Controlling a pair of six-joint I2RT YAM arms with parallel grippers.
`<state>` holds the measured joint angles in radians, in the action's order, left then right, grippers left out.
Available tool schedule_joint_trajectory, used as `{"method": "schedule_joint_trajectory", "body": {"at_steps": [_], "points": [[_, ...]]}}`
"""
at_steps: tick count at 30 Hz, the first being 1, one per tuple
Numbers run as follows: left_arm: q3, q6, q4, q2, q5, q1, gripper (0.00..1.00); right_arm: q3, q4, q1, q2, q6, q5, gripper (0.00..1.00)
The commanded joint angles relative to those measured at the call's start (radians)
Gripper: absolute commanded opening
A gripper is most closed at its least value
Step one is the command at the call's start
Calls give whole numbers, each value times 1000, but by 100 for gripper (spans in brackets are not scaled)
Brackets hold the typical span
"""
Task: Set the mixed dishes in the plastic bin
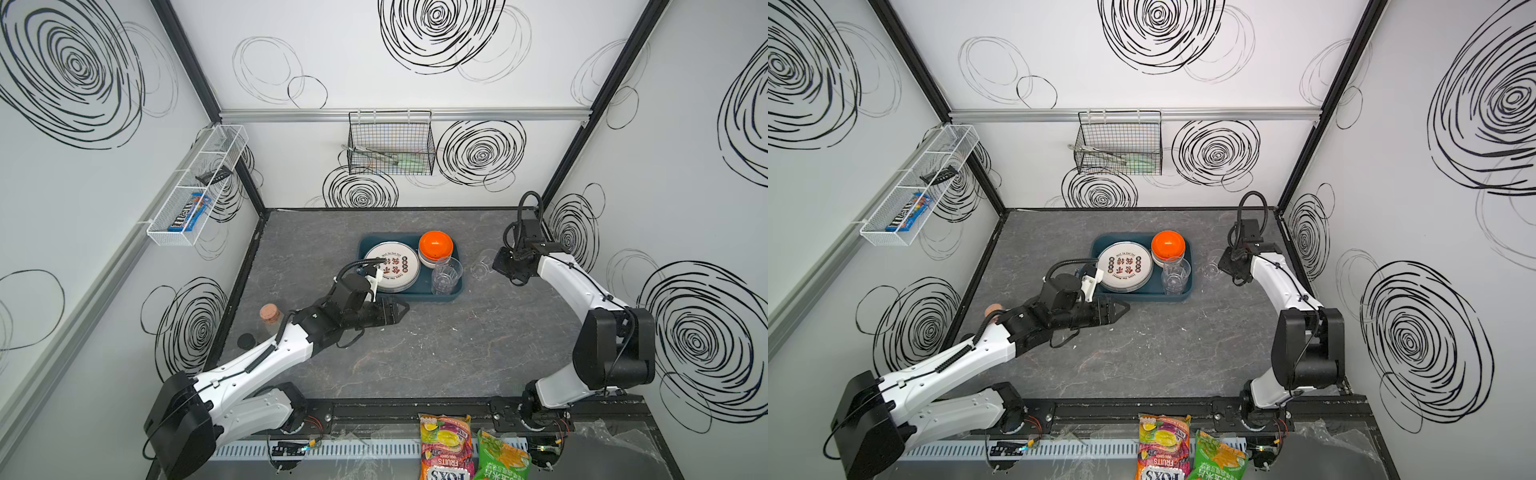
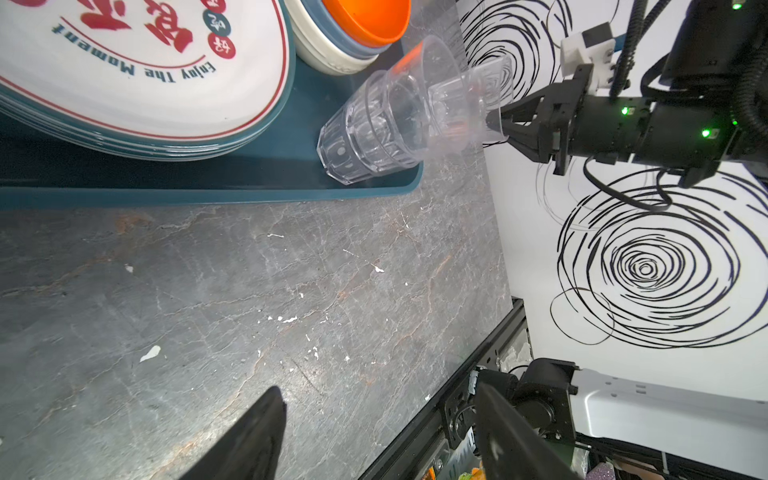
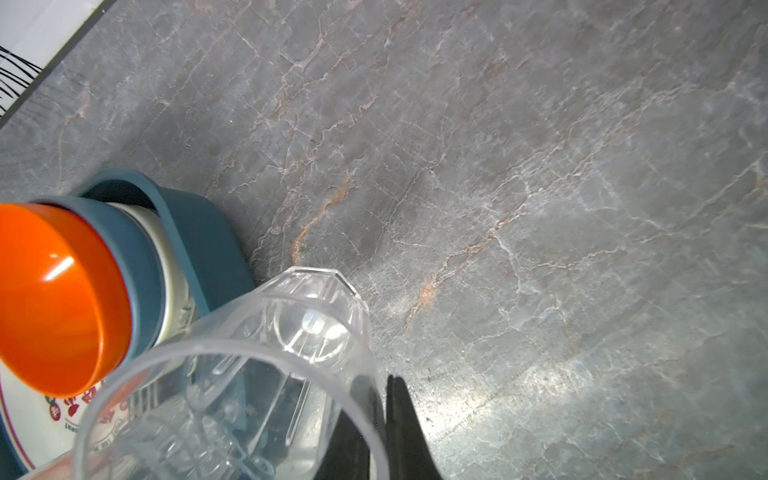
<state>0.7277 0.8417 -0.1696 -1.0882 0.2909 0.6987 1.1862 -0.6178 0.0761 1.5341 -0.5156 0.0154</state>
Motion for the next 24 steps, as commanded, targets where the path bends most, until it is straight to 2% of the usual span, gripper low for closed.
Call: {"method": "schedule_joint_trajectory", "body": {"at_steps": [1,12,24], "points": [[-13,-6,5,35,0,-28,76,66,-45,1,-53,11,13,6],[-14,-26,-29,71,21,-96,76,159,-83,43,-119,64,88,6],[-22,-23,-24,70,30,-107,76,313,-204,167,-59,127,113,6]]}}
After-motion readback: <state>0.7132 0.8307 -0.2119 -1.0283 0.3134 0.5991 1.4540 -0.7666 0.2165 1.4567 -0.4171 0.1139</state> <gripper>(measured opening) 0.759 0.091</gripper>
